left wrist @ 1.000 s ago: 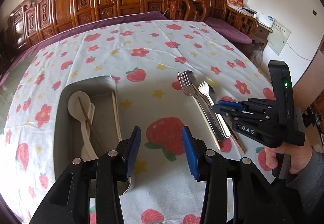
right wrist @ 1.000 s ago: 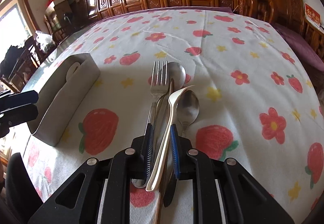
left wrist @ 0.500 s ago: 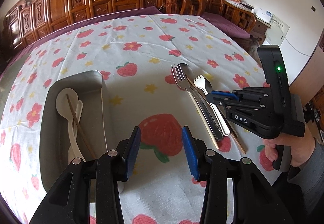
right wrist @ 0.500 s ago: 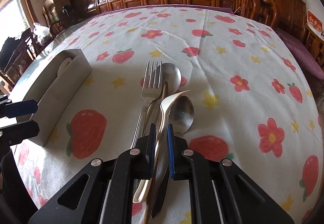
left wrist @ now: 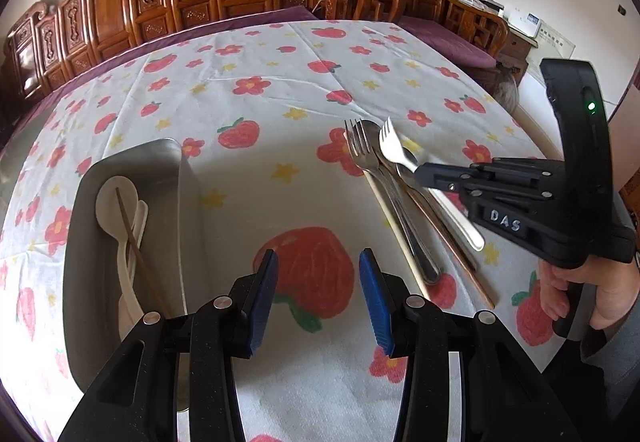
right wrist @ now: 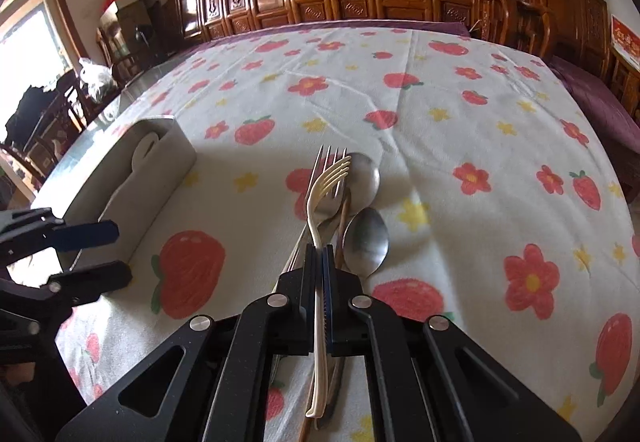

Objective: Organize utensils
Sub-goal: 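Grasp the white plastic fork with the right tool and lift it, then grasp a metal fork with the left tool while the right tool holds the white fork, then carry the metal fork in the left tool into the tray and release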

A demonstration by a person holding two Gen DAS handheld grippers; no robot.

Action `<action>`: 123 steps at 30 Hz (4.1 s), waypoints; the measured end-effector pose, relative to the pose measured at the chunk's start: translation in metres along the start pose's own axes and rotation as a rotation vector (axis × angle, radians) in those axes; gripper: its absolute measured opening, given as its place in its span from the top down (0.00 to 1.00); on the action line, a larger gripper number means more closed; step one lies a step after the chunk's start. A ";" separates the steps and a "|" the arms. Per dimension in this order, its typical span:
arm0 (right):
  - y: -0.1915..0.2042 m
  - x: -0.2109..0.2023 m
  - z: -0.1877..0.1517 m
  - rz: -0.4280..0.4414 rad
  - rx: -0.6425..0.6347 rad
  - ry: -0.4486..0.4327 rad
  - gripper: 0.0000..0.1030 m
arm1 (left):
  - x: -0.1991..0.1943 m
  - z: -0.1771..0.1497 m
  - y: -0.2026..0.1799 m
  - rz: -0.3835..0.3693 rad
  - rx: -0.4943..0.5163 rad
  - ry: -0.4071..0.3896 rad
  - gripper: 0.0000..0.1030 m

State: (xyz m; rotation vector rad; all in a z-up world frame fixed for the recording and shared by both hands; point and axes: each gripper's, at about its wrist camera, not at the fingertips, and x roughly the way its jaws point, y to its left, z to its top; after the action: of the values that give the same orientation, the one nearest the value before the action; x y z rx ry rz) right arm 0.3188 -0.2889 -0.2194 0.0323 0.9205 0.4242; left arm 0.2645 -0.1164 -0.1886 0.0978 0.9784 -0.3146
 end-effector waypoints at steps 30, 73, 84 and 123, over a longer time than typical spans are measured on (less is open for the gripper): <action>-0.055 -0.013 0.003 -0.051 0.147 -0.051 0.96 | 0.091 0.049 -0.058 -0.056 -0.005 0.074 0.77; -0.041 -0.012 0.007 -0.027 0.126 -0.059 0.96 | 0.059 0.055 -0.044 0.032 0.031 0.017 0.94; -0.010 -0.021 0.014 0.013 0.066 -0.088 0.96 | 0.023 0.056 -0.024 0.068 0.023 -0.031 0.94; 0.093 -0.013 0.004 0.099 -0.121 -0.023 0.96 | -0.025 0.015 0.112 0.105 -0.117 -0.070 0.94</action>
State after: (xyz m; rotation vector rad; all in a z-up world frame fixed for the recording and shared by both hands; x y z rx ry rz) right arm 0.2826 -0.2076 -0.1877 -0.0278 0.8720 0.5695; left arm 0.2976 -0.0080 -0.1666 0.0313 0.9172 -0.1633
